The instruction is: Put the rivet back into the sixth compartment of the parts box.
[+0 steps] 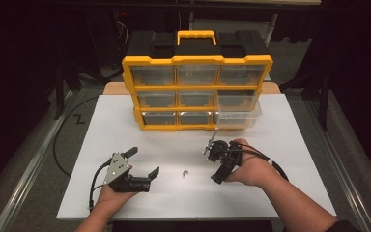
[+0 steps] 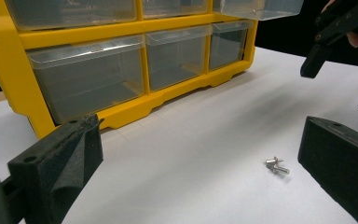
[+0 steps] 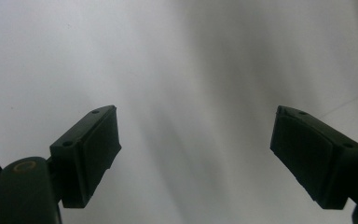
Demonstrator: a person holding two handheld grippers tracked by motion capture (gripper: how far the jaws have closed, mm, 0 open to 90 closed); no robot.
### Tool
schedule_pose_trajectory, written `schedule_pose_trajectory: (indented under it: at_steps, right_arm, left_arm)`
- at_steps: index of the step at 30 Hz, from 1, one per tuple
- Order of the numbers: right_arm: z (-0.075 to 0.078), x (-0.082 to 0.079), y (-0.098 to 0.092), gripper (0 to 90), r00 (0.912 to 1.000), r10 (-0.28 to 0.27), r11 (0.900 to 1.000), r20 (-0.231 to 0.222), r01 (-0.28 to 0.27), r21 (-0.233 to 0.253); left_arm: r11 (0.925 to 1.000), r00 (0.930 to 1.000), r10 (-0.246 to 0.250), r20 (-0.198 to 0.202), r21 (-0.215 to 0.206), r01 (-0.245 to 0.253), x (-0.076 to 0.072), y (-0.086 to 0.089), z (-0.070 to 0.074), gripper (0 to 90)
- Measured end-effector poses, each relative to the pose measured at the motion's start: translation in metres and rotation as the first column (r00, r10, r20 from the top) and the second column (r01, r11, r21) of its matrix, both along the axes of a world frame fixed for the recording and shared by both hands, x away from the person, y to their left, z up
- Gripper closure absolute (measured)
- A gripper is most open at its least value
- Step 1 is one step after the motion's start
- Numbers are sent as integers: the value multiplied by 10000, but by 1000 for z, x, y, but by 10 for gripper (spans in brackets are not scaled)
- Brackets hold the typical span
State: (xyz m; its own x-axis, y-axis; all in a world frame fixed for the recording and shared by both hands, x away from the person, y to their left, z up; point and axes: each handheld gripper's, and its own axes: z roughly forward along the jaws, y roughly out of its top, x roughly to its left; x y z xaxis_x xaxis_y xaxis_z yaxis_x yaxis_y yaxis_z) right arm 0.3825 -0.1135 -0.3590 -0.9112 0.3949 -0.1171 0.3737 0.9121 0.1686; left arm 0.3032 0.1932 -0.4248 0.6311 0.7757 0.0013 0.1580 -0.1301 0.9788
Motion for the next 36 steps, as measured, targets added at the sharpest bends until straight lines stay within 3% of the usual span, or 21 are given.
schedule_pose_trajectory:
  at_steps: [17,29,36]
  right_arm:
    - [-22,-1,29,224,9986,480,9985,-216,-474,280]
    - [-30,3,48,319,9965,758,9959,-366,-738,514]
    - [-29,7,53,423,9965,778,9956,-292,-761,544]
  left_arm:
    - [10000,10000,-26,15,-2,26,0,0,0,7]
    - [10000,10000,-26,27,-32,26,0,1,0,7]
    - [10000,10000,-38,34,-24,38,0,1,0,7]
